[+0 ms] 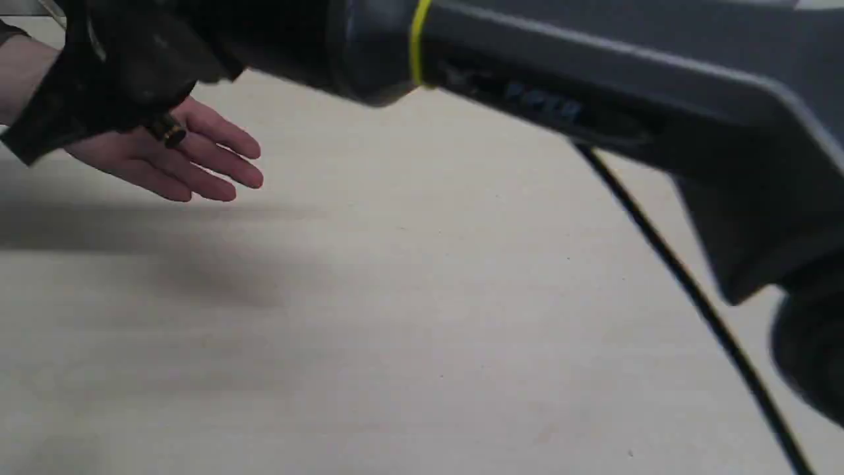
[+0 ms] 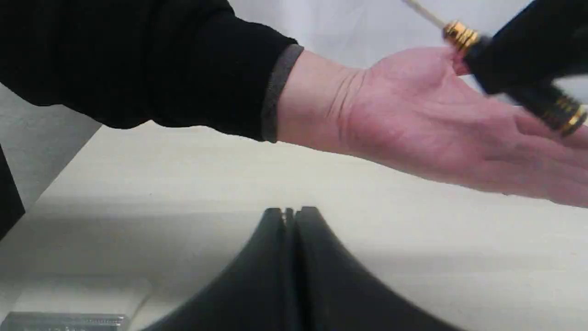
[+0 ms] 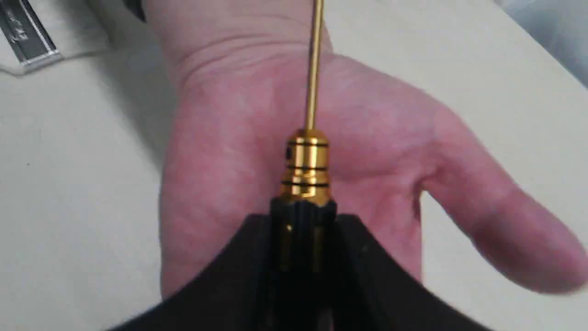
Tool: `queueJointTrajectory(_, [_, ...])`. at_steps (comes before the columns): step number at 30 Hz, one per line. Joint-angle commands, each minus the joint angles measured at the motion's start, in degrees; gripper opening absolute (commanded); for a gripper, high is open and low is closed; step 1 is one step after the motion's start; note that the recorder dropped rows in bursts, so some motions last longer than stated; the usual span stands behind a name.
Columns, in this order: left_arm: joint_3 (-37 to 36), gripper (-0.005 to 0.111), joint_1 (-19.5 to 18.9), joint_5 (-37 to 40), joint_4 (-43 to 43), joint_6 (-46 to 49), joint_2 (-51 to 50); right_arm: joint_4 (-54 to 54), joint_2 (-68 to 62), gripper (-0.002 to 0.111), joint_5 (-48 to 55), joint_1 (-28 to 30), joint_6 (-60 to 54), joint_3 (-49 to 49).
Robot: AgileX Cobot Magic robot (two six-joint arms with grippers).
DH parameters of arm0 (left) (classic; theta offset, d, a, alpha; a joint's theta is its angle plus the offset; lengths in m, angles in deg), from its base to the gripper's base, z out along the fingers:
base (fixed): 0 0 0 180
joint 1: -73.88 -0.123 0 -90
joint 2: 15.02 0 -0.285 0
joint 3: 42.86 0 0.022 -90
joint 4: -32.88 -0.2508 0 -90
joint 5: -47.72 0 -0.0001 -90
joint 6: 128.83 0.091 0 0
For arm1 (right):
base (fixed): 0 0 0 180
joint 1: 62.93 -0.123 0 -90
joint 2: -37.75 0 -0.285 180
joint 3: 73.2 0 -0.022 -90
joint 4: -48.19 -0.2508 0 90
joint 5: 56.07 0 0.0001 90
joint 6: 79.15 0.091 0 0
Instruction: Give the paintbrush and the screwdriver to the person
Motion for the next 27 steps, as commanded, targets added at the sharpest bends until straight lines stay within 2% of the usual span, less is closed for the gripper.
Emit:
queueJointTrajectory(1, [-0.12,0.000,0.47,-0.19,0.17,-0.12,0.14,1.71,-3.36,0.007,-4.66,0.47,1.42,0.11])
queueJointTrajectory(3, [-0.12,0.000,0.47,-0.19,0.17,-0.12,0.14,1.71,-4.69,0.015,-4.92,1.18,3.27,0.11])
queueJointTrajectory(8, [-0.12,0.000,0.47,-0.19,0.17,-0.12,0.14,0.47,-5.62,0.048,-2.04,2.42,4.31,0.11])
queueJointTrajectory(11, [-0.12,0.000,0.47,-0.19,0.17,-0.12,0.14,1.43,-4.33,0.056,1.77,2.42,4.31,0.11])
queueJointTrajectory(14, [-0.12,0.000,0.47,-0.19,0.17,-0.12,0.14,3.31,-2.21,0.049,7.38,2.42,4.31,0.11])
queueJointTrajectory(19, [-0.12,0.000,0.47,-0.19,0.17,-0.12,0.14,9.69,3.25,0.007,19.54,2.42,3.90,0.11])
queueJointTrajectory(22, [-0.12,0.000,0.47,-0.19,0.17,-0.12,0.14,11.82,6.81,0.004,22.97,2.42,3.90,0.98])
queueJointTrajectory(27, [-0.12,0.000,0.47,-0.45,0.01,-0.12,0.14,11.82,17.38,0.004,14.50,2.42,5.85,12.08])
